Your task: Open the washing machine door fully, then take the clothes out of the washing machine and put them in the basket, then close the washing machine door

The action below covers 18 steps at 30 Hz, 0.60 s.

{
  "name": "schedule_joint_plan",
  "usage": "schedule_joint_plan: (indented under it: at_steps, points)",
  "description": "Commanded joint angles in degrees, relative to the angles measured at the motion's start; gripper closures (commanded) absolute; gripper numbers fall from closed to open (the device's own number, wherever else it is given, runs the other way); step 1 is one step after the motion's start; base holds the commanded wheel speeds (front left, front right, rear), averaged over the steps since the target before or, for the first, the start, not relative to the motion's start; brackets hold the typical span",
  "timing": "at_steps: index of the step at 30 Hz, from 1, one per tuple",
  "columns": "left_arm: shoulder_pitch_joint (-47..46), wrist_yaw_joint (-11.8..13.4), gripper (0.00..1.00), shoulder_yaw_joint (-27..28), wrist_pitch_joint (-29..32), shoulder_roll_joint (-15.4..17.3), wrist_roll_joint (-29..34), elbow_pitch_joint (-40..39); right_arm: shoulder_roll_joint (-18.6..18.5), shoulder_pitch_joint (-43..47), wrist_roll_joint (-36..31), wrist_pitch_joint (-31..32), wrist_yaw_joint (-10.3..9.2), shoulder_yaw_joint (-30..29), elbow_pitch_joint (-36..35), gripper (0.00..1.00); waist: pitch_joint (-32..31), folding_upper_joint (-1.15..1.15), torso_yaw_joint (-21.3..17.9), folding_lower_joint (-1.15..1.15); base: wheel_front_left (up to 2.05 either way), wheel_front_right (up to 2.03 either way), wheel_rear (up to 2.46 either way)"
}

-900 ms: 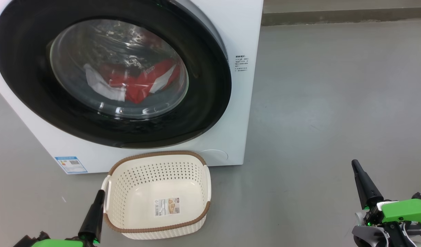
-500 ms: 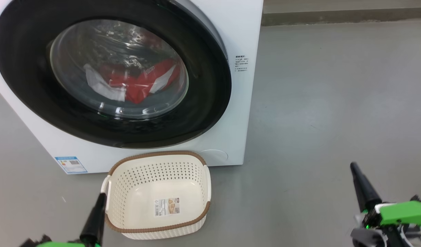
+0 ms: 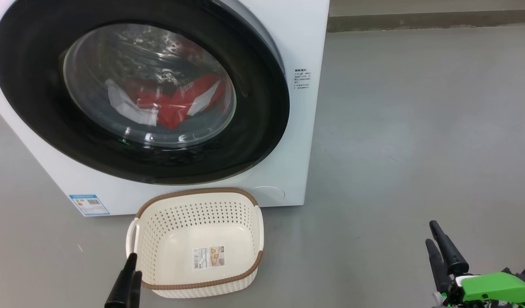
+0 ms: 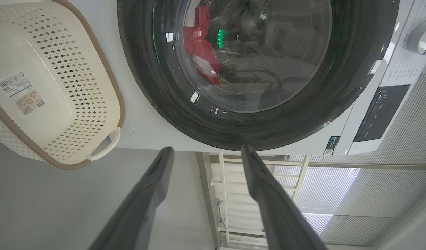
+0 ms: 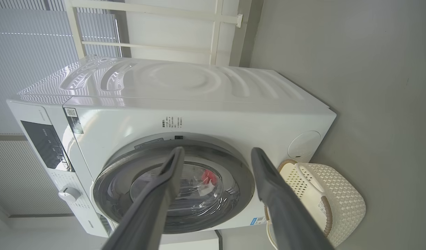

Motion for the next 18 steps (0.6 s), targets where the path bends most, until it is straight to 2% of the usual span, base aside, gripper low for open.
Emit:
schedule_joint_plan:
  at_steps: [1, 8, 18]
  points:
    - [-0.8, -0.1, 0.00, 0.1, -0.7, 0.9, 1.3, -2.1, -0.8, -1.2, -1.0, -0.5, 0.00, 0.5, -1.9, 0.00, 0.0, 0.00, 0.0, -0.01, 0.00, 0.00, 0.00]
    - [-0.5, -0.1, 0.00, 0.0, -1.7, 1.2, 5.5, -2.8, -1.3, -1.1, -3.2, -1.6, 0.01, 1.4, -2.1, 0.00, 0.0, 0.00, 0.1, -0.01, 0.00, 0.00, 0.00]
    - [0.0, -0.1, 0.00, -0.1, -3.4, 1.2, 15.0, -4.3, -2.1, -0.9, -8.4, -3.3, 0.01, 2.6, -2.8, 0.00, 0.1, 0.00, 0.3, -0.01, 0.00, 0.00, 0.00]
